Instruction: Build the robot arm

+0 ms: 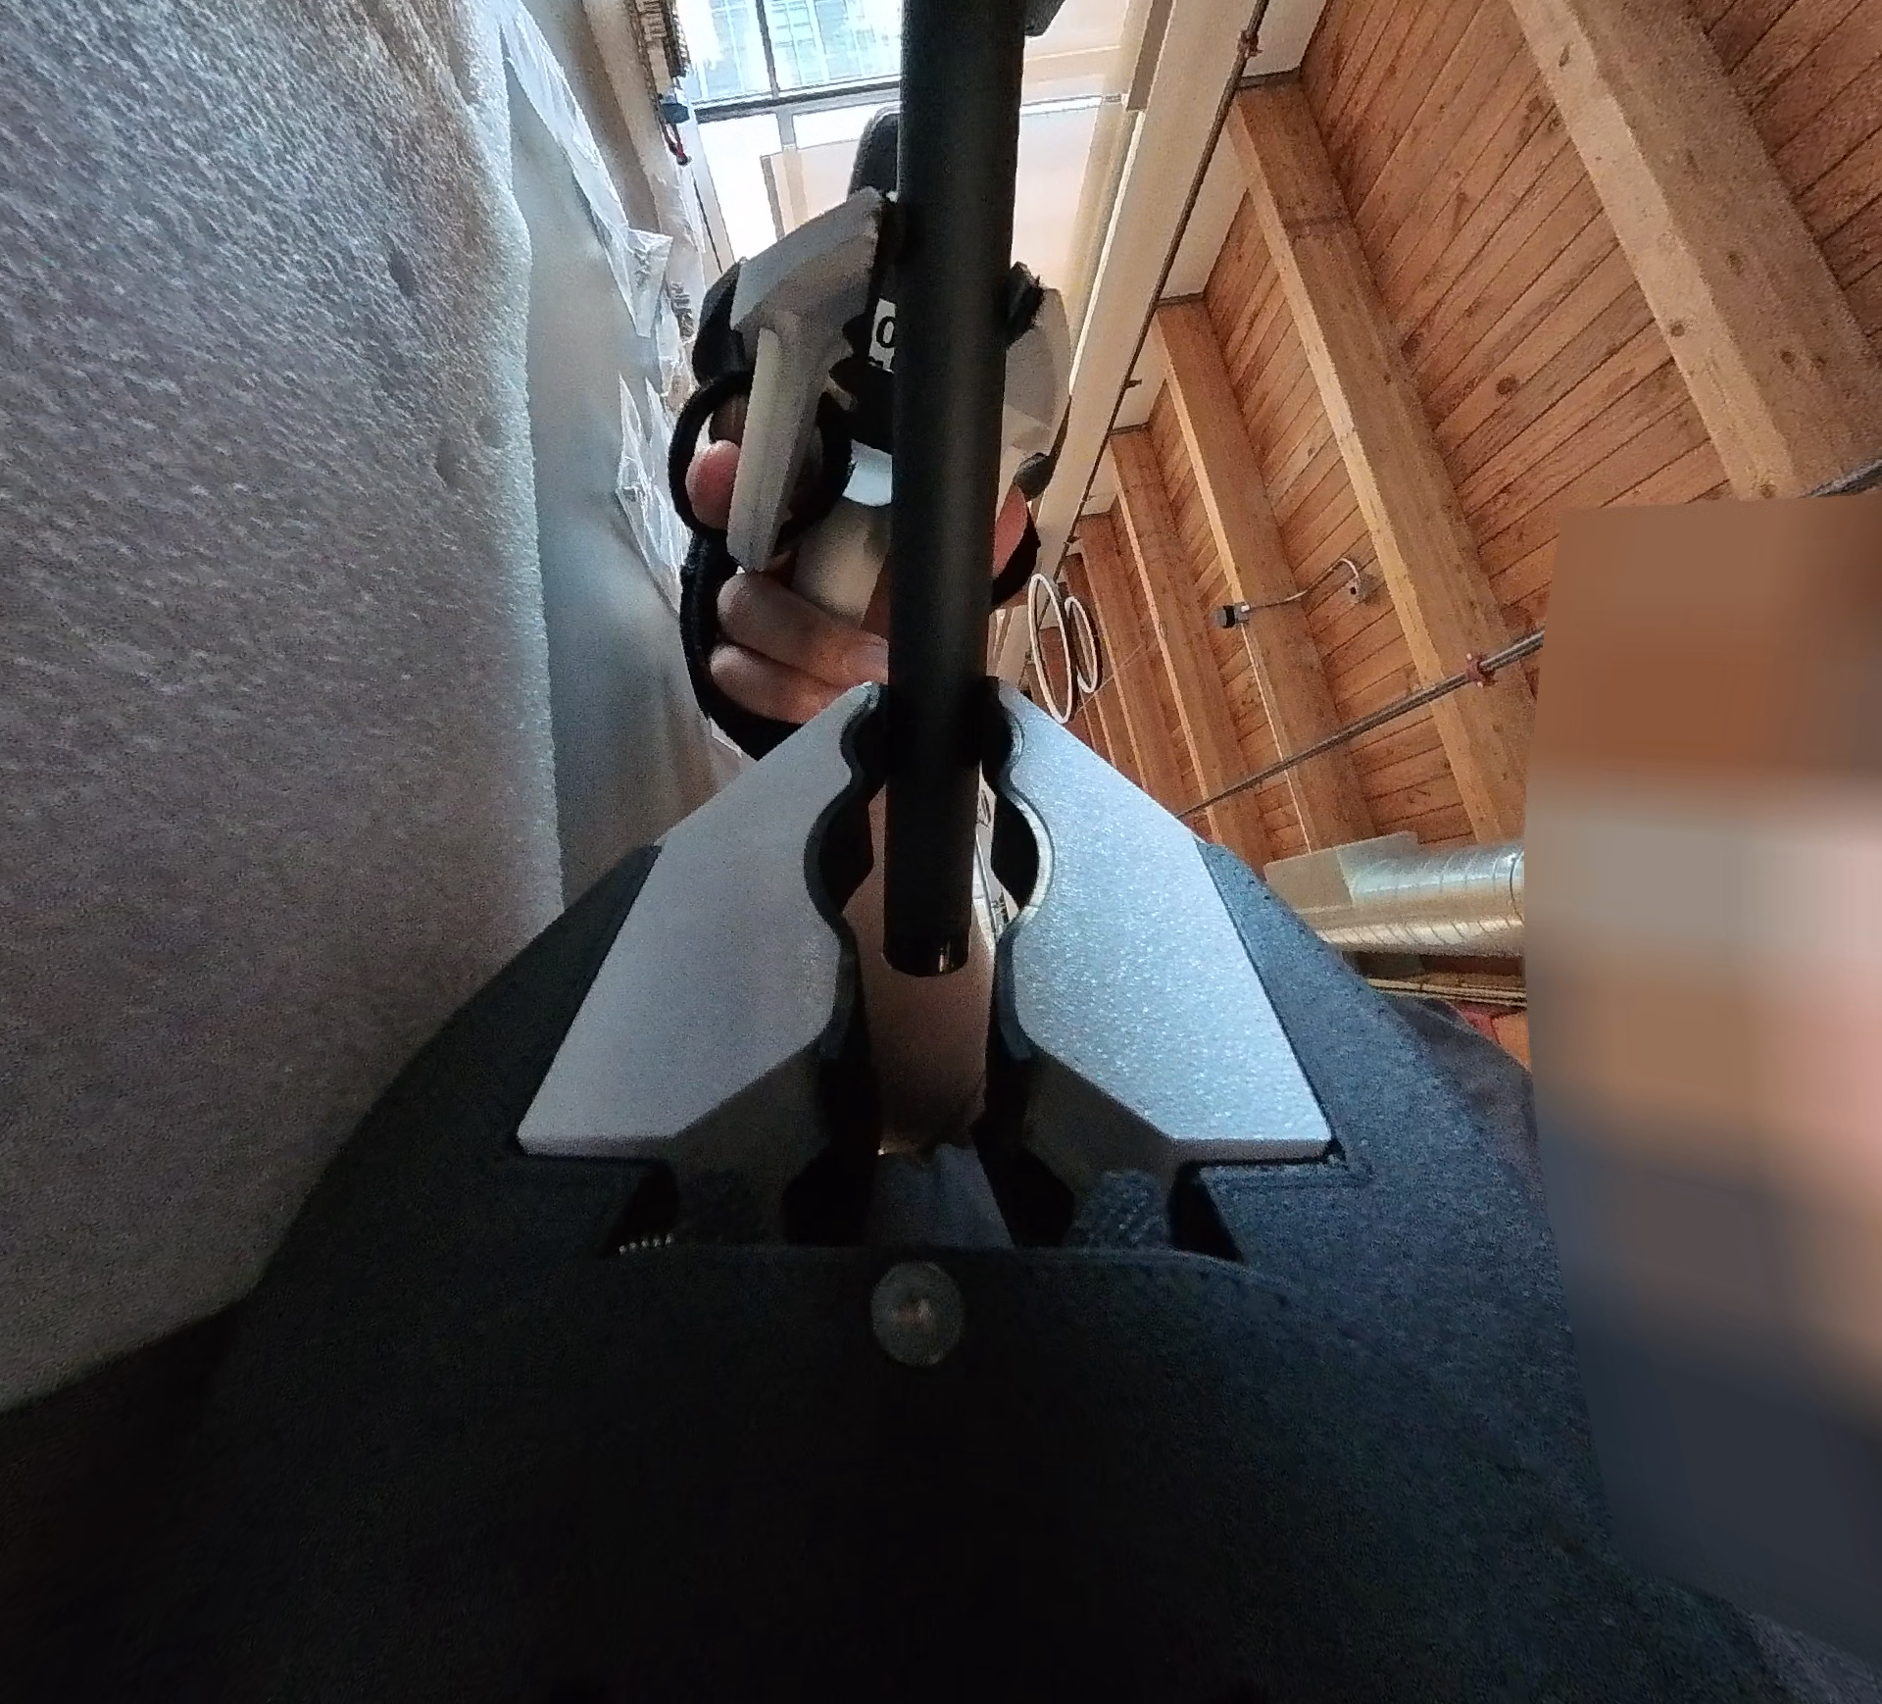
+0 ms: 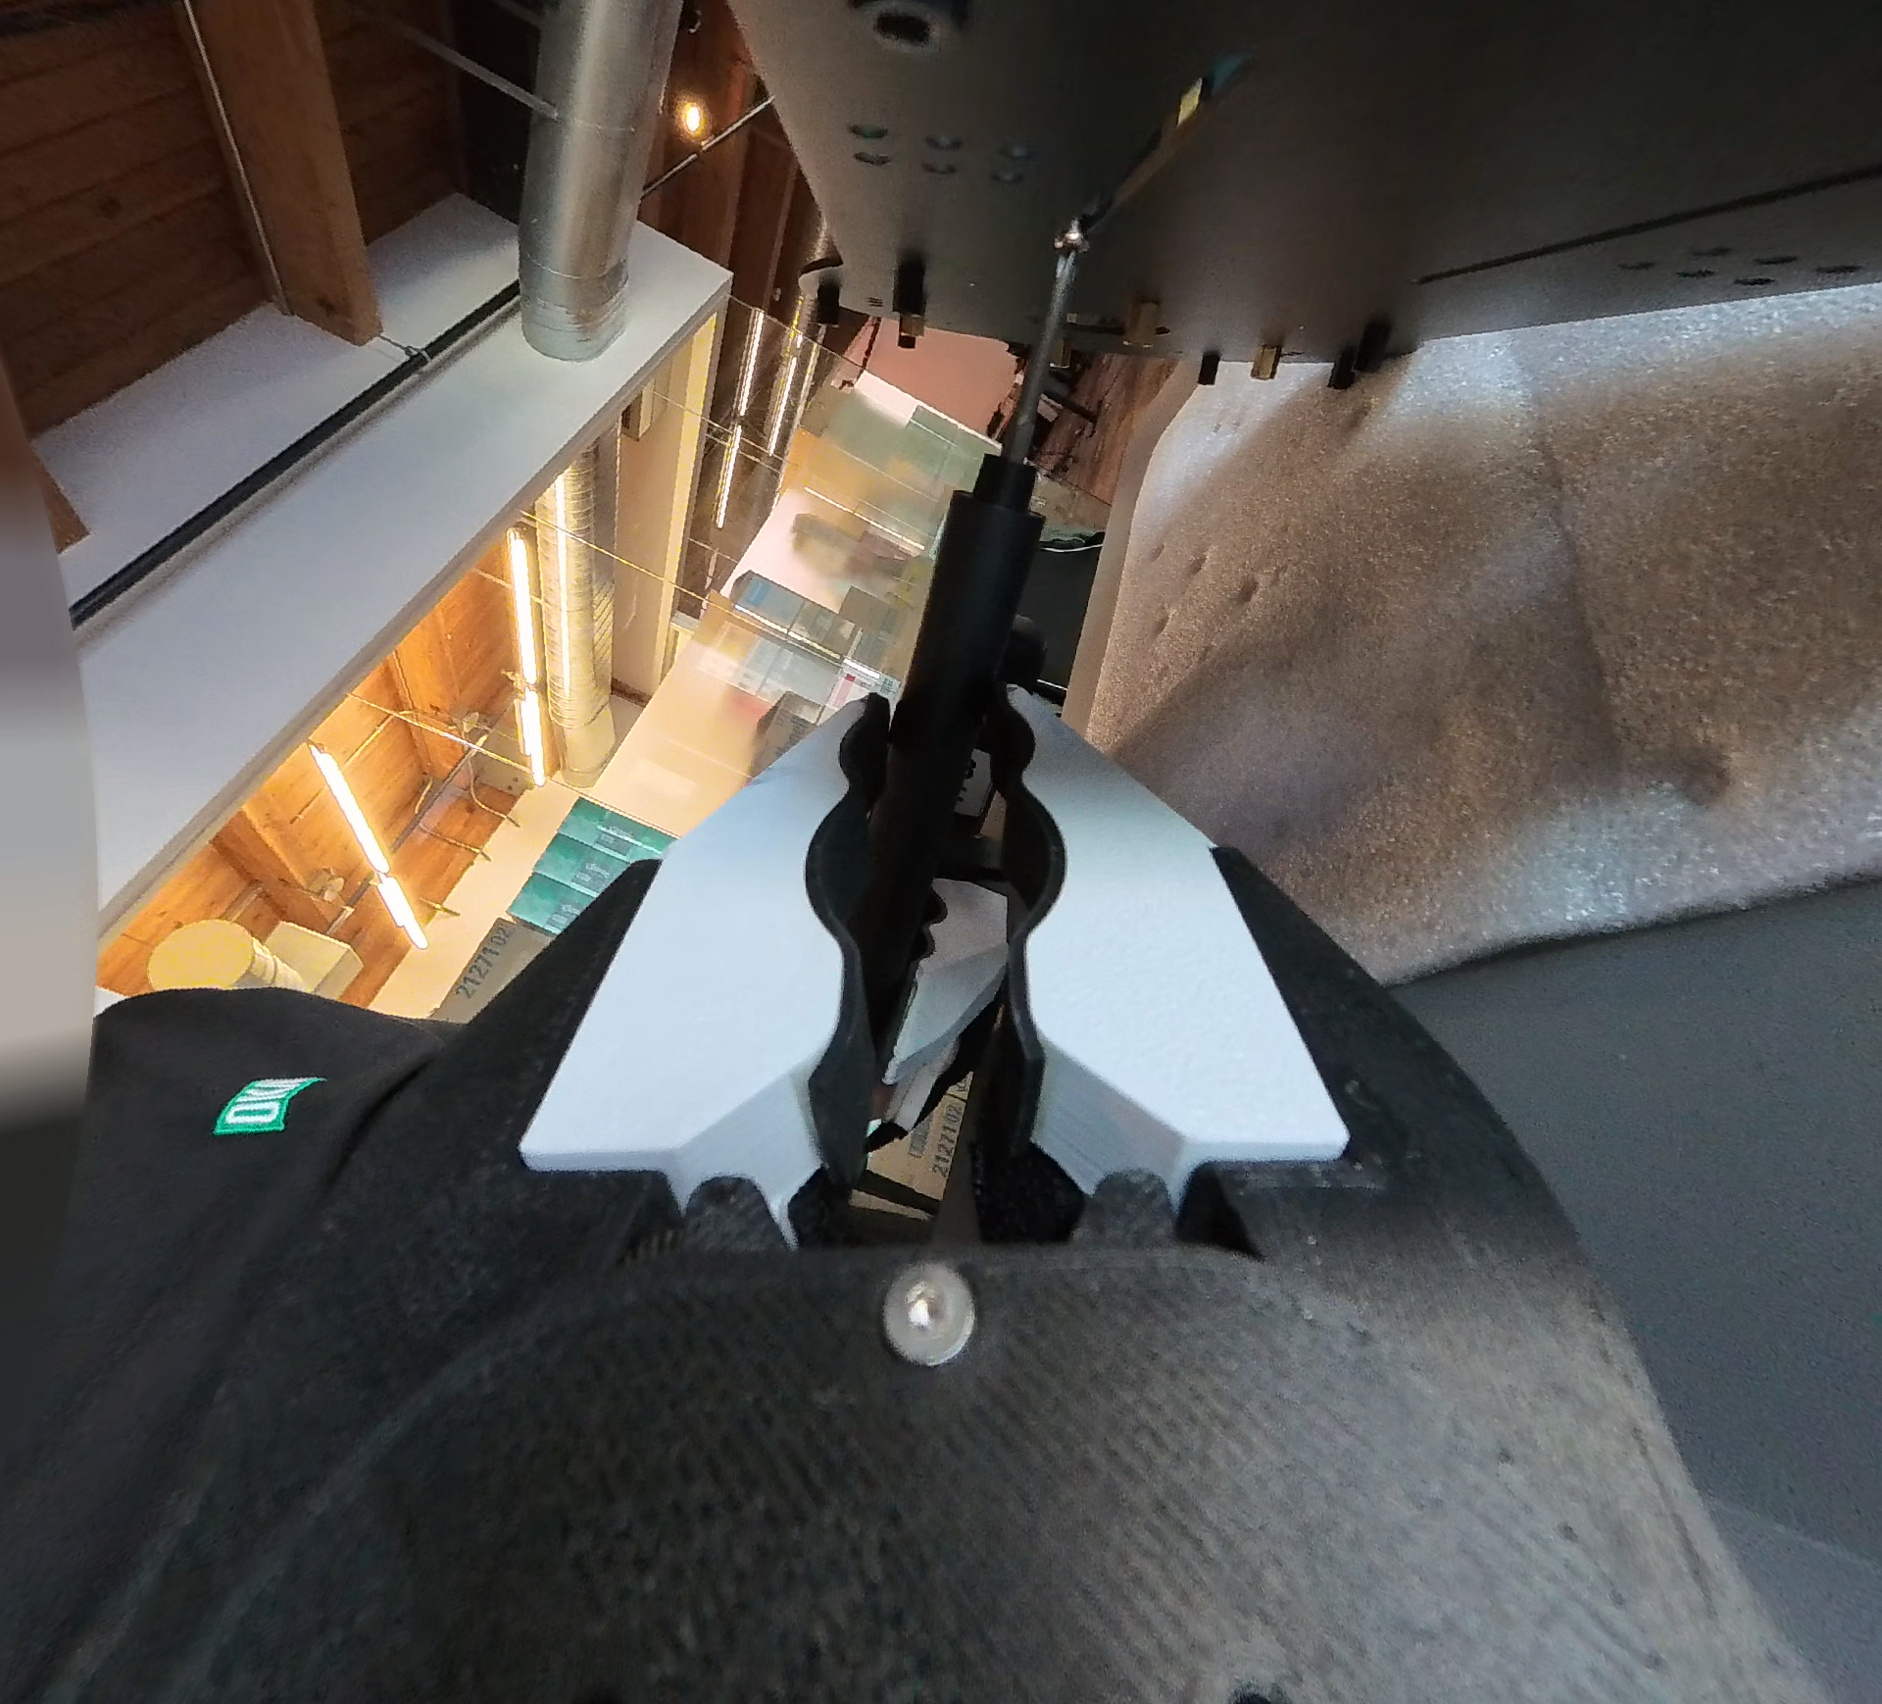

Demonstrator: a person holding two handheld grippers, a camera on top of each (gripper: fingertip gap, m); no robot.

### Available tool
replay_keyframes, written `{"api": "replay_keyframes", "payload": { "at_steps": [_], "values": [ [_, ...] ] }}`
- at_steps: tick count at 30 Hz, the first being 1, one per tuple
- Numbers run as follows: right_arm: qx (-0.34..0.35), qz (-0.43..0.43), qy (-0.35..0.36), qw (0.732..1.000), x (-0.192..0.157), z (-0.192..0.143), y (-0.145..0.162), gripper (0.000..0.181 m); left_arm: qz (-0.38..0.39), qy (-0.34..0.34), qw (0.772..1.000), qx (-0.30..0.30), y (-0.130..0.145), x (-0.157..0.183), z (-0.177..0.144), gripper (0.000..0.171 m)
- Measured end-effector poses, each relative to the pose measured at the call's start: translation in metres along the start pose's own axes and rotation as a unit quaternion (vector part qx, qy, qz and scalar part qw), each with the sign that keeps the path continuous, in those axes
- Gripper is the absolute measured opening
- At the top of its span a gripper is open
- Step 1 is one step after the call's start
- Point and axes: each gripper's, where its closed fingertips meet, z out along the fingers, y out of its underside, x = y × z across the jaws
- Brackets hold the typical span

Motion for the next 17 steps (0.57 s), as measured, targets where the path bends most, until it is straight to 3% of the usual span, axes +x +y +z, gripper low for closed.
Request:
{"api": "replay_keyframes", "payload": {
  "at_steps": [14, 17],
  "values": [
    [0.001, 0.000, 0.004, 1.000, 0.0003, 0.0001, -0.0002, 0.018, 0.001, -0.003, 1.000, -0.002, 0.0002, -0.0004, 0.0002, 0.016],
    [0.003, 0.007, -0.012, 1.000, -0.0036, -0.0001, -0.0008, 0.025, 0.001, -0.002, 1.000, -0.001, 0.0000, -0.0001, 0.0001, 0.016]
  ]
}}
